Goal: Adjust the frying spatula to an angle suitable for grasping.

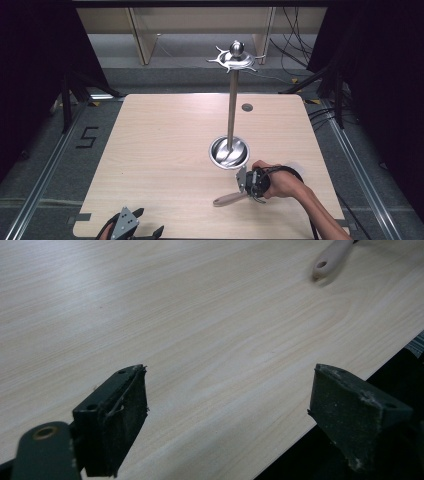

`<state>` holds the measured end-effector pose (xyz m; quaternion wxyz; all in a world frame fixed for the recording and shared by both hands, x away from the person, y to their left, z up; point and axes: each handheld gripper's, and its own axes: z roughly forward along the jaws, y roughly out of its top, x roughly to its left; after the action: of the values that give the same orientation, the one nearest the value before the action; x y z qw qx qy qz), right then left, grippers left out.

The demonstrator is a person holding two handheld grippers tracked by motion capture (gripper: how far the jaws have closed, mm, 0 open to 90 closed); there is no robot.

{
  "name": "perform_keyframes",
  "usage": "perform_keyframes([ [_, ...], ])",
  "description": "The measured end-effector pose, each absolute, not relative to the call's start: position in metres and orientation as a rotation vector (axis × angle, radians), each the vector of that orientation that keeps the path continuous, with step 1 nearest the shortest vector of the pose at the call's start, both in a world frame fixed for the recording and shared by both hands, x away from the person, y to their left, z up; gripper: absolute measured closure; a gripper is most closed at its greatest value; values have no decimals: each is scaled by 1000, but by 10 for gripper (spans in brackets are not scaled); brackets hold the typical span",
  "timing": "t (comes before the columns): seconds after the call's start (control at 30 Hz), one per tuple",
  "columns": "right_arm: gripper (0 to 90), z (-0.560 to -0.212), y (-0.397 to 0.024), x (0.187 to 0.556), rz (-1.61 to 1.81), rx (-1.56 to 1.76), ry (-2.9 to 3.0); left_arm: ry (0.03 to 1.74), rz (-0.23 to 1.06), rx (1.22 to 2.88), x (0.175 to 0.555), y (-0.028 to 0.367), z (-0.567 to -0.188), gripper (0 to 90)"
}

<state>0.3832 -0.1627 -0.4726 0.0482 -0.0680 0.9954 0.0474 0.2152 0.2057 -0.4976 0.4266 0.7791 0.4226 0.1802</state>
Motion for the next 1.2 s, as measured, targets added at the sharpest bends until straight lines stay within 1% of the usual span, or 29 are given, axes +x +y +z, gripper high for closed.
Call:
perform_keyframes([
  [0.1, 755, -473, -159, 386, 121, -238, 3055, 1049, 465, 1975, 215, 207, -497, 150],
  [0.13, 753, -473, -159, 389, 113, -234, 3057, 1050, 455, 1953, 215, 206, -497, 150],
  [0.27, 753, -473, -158, 390, 110, -185, 3098, 1048, 452, 1951, 215, 206, -497, 150],
  [0.4, 765, -473, -156, 388, 90, -230, 3091, 1047, 452, 1951, 215, 206, -497, 150],
  [0.5, 767, -474, -157, 389, 135, -288, 3048, 1050, 457, 1959, 215, 207, -496, 150],
  [0.53, 767, -474, -163, 387, 173, -214, 3053, 1056, 450, 1951, 215, 206, -497, 150],
  [0.63, 767, -472, -166, 387, 206, -206, 3035, 1054, 450, 1942, 215, 205, -497, 150],
  [0.67, 767, -469, -170, 386, 244, -176, 3023, 1042, 467, 1987, 216, 208, -497, 150],
  [0.7, 767, -466, -171, 388, 276, -202, 3007, 1048, 452, 1949, 215, 205, -497, 150],
  [0.73, 767, -462, -174, 386, 293, -146, 2993, 1048, 451, 1949, 215, 205, -497, 150],
  [0.83, 767, -454, -179, 389, 379, -167, 2966, 1049, 452, 1949, 215, 205, -497, 150],
  [0.87, 767, -451, -182, 387, 405, -99, 2963, 1050, 452, 1948, 215, 205, -497, 150],
  [0.9, 767, -446, -189, 392, 519, -146, 2912, 1050, 452, 1950, 215, 205, -497, 150],
  [0.93, 767, -446, -189, 392, 519, -146, 2912, 1050, 452, 1950, 215, 205, -497, 150],
  [0.97, 767, -441, -193, 391, 542, -101, 2889, 1049, 452, 1949, 215, 205, -497, 150],
  [1.0, 767, -435, -203, 387, 598, 32, 2870, 1048, 450, 1951, 215, 205, -497, 150],
  [1.03, 767, -435, -203, 387, 598, 32, 2870, 1048, 450, 1951, 215, 205, -497, 150],
  [1.07, 767, -433, -204, 391, 650, -59, 2845, 1048, 450, 1951, 215, 205, -497, 150],
  [1.1, 767, -425, -213, 390, 695, -6, 2813, 1049, 456, 1959, 215, 206, -497, 150],
  [1.13, 767, -425, -213, 390, 695, -6, 2813, 1049, 456, 1959, 215, 206, -497, 150],
  [1.17, 767, -422, -218, 385, 719, 103, 2785, 1031, 459, 1968, 216, 206, -497, 150],
  [1.2, 767, -416, -225, 386, 786, 92, 2731, 1030, 460, 1970, 216, 206, -497, 150],
])
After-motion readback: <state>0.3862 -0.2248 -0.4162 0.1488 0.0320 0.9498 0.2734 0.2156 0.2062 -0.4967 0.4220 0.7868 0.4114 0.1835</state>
